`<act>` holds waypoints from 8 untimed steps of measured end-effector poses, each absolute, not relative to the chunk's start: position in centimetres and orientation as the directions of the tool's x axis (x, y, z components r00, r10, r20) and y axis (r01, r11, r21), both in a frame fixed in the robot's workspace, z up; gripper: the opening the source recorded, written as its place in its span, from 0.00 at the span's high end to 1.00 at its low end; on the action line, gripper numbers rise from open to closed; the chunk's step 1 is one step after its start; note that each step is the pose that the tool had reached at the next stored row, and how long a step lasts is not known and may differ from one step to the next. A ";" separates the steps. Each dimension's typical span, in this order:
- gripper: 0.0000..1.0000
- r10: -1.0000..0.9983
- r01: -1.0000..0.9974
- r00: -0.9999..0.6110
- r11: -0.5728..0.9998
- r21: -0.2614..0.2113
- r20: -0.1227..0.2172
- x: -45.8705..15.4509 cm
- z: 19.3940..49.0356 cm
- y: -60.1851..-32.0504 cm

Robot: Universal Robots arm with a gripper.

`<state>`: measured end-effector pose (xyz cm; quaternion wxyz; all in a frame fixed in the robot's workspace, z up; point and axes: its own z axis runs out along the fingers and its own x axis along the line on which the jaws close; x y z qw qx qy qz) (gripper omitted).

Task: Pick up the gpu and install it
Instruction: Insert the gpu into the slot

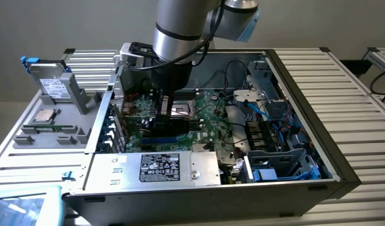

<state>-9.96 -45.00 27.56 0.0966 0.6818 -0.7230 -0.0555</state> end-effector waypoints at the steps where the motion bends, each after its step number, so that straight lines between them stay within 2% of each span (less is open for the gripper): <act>1: 0.73 -0.997 -0.975 -0.052 0.064 0.211 0.064 -10.0 27.6 -45.0; 8: 0.73 -0.997 -0.976 -0.052 0.064 0.207 0.064 -10.3 27.5 -45.0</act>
